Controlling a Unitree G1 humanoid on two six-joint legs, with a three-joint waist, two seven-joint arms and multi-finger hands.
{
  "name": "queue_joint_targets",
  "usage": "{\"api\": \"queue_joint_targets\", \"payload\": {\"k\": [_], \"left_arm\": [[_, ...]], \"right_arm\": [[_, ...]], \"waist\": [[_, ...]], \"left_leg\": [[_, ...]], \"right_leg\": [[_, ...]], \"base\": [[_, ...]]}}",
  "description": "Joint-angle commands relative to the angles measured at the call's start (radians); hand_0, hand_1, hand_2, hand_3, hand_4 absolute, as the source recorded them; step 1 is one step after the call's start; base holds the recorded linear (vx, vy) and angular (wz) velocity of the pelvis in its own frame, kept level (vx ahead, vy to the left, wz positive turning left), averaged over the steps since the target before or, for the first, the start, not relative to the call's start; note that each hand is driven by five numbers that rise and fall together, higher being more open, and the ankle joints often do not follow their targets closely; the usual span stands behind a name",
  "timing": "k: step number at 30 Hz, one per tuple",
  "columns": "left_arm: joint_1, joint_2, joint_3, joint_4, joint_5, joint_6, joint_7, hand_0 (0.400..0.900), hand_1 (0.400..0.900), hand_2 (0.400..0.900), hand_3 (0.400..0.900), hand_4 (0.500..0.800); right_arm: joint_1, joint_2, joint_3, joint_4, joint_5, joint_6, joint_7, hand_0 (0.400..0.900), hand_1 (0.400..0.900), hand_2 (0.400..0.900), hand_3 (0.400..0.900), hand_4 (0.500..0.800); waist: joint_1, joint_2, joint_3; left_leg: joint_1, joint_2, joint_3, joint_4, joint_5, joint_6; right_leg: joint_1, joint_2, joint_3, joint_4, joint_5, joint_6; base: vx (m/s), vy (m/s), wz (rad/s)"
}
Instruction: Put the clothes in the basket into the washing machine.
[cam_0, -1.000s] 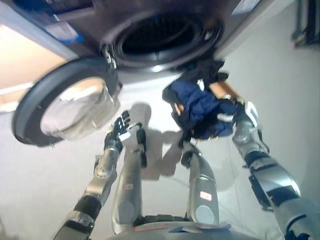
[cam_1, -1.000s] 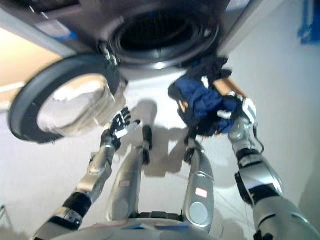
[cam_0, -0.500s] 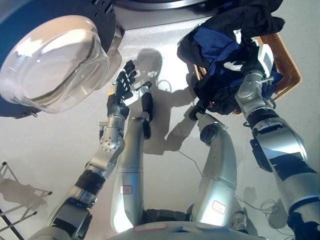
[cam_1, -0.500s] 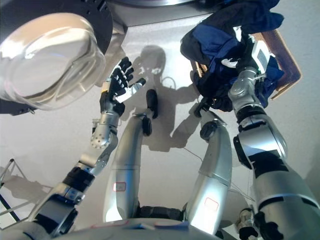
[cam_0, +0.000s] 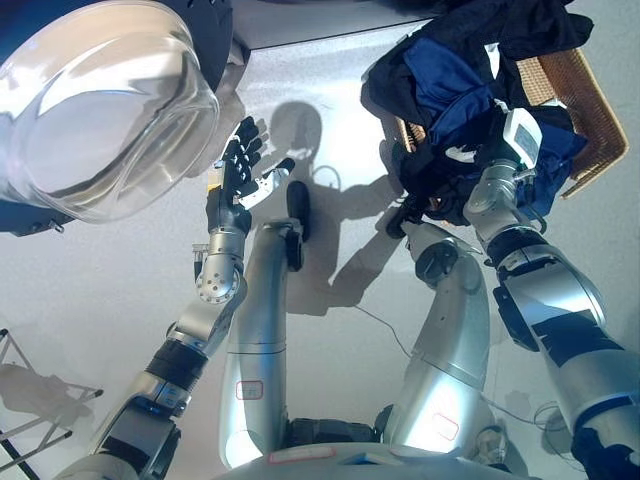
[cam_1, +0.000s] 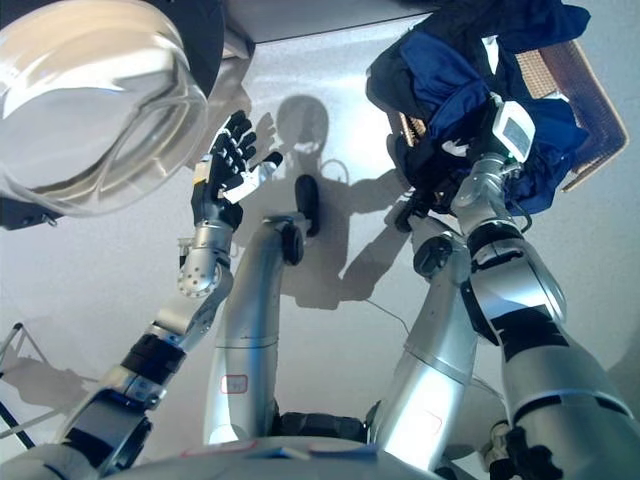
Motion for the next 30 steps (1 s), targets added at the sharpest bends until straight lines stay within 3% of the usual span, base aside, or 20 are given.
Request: {"api": "queue_joint_targets", "payload": {"k": [1,6,10,13,16,18,20,24,28,30], "left_arm": [[0.092,-0.023,0.002,-0.098,0.006,-0.06,0.005,0.9,0.9,0.9,0.9,0.8],[0.099,-0.018,0.019,-0.083,0.009,-0.058,0.007,0.9,0.9,0.9,0.9,0.8],[0.122,-0.006,0.06,-0.089,0.011,-0.058,0.019,0.9,0.9,0.9,0.9,0.8],[0.158,0.003,0.113,-0.114,0.019,-0.051,0.042,0.9,0.9,0.9,0.9,0.8],[0.192,0.01,0.165,-0.12,0.023,-0.045,0.061,0.9,0.9,0.9,0.9,0.8],[0.208,0.009,0.174,-0.122,0.022,-0.041,0.065,0.9,0.9,0.9,0.9,0.8],[0.228,0.009,0.184,-0.119,0.018,-0.04,0.071,0.9,0.9,0.9,0.9,0.8],[0.243,0.009,0.174,-0.123,0.009,-0.026,0.063,0.9,0.9,0.9,0.9,0.8],[0.232,-0.002,0.163,-0.12,-0.042,-0.022,0.049,0.9,0.9,0.9,0.9,0.8],[0.225,0.0,0.168,-0.118,-0.055,-0.017,0.041,0.9,0.9,0.9,0.9,0.8]], "right_arm": [[0.119,0.003,0.006,0.062,-0.013,0.016,-0.021,0.4,0.4,0.4,0.4,0.5],[0.148,0.002,-0.014,0.034,0.016,0.001,-0.025,0.4,0.4,0.4,0.4,0.5],[0.176,-0.016,-0.023,-0.087,0.05,-0.029,-0.039,0.4,0.4,0.4,0.4,0.5],[0.236,-0.046,-0.051,-0.336,0.096,-0.067,-0.053,0.4,0.4,0.4,0.4,0.5],[0.334,-0.09,-0.104,-0.689,0.128,-0.107,-0.054,0.4,0.4,0.4,0.4,0.5],[0.395,-0.101,-0.147,-0.815,0.132,-0.106,-0.057,0.4,0.4,0.4,0.4,0.5],[0.488,-0.097,-0.227,-1.004,0.169,-0.156,-0.058,0.4,0.4,0.4,0.4,0.5],[0.519,-0.018,-0.272,-1.108,0.349,-0.235,-0.007,0.4,0.4,0.4,0.4,0.5],[0.399,0.138,-0.265,-1.029,0.756,-0.357,0.109,0.4,0.4,0.4,0.4,0.5],[0.357,0.15,-0.252,-1.003,0.812,-0.365,0.14,0.4,0.4,0.4,0.4,0.5]], "waist": [[-0.015,0.077,-0.15],[-0.019,0.066,-0.174],[-0.037,0.047,-0.186],[-0.064,0.025,-0.187],[-0.095,0.002,-0.187],[-0.1,-0.005,-0.191],[-0.114,-0.013,-0.195],[-0.107,-0.016,-0.207],[-0.085,-0.009,-0.22],[-0.081,-0.01,-0.221]], "left_leg": [[-0.046,-0.025,-0.025,-0.037,0.006,-0.04],[-0.046,-0.026,-0.023,-0.042,0.007,-0.037],[-0.041,-0.025,-0.027,-0.045,0.008,-0.037],[-0.036,-0.021,-0.028,-0.043,0.007,-0.039],[-0.036,-0.015,-0.03,-0.04,0.002,-0.04],[-0.036,-0.014,-0.032,-0.039,0.001,-0.041],[-0.037,-0.01,-0.038,-0.041,-0.002,-0.039],[-0.032,-0.008,-0.039,-0.051,0.0,-0.038],[-0.027,-0.008,-0.041,-0.055,0.0,-0.038],[-0.026,-0.005,-0.041,-0.055,-0.001,-0.038]], "right_leg": [[-0.09,0.024,-0.043,0.099,-0.088,0.119],[-0.089,0.026,-0.049,0.092,-0.087,0.118],[-0.081,0.031,-0.05,0.085,-0.083,0.118],[-0.076,0.041,-0.048,0.082,-0.079,0.118],[-0.07,0.052,-0.053,0.079,-0.081,0.119],[-0.068,0.054,-0.054,0.078,-0.083,0.119],[-0.064,0.055,-0.06,0.075,-0.091,0.119],[-0.055,0.055,-0.072,0.071,-0.098,0.12],[-0.053,0.055,-0.077,0.075,-0.106,0.114],[-0.053,0.053,-0.078,0.079,-0.111,0.111]], "base": [[0.03,-0.003,0.03],[0.01,0.0,0.0],[0.01,0.013,-0.06],[0.0,0.017,-0.15],[0.01,-0.007,-0.13],[0.02,-0.016,-0.06],[0.02,-0.006,-0.02],[0.01,-0.006,0.01],[0.03,-0.02,0.08],[0.02,-0.016,0.06]]}}
